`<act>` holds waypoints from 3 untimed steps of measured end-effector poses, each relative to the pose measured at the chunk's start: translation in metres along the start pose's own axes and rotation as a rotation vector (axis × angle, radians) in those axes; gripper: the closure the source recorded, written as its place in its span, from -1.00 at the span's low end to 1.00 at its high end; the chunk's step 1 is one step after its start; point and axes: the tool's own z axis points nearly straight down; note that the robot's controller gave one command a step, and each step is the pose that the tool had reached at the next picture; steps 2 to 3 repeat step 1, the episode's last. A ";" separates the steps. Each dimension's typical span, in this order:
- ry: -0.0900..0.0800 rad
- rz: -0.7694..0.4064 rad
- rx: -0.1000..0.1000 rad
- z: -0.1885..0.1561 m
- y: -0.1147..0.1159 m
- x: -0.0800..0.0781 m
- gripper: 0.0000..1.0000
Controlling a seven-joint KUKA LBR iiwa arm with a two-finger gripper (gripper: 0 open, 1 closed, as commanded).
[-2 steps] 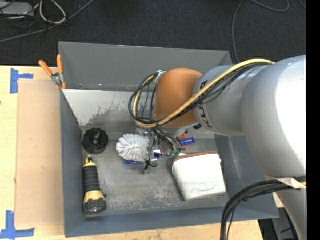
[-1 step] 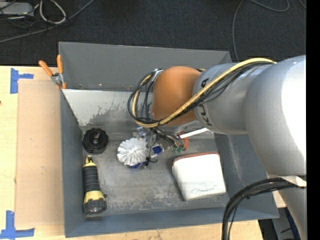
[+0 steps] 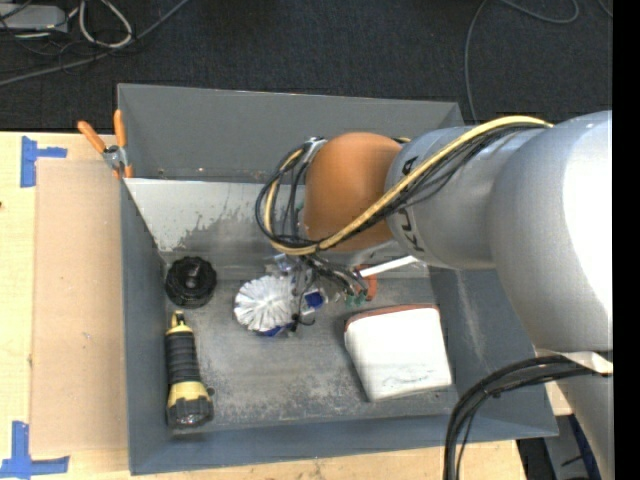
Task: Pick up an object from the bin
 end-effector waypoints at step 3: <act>0.014 0.000 -0.003 -0.023 0.001 0.004 1.00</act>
Offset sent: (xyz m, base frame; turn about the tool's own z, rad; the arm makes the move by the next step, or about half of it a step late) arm -0.0021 0.0000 0.0823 0.0003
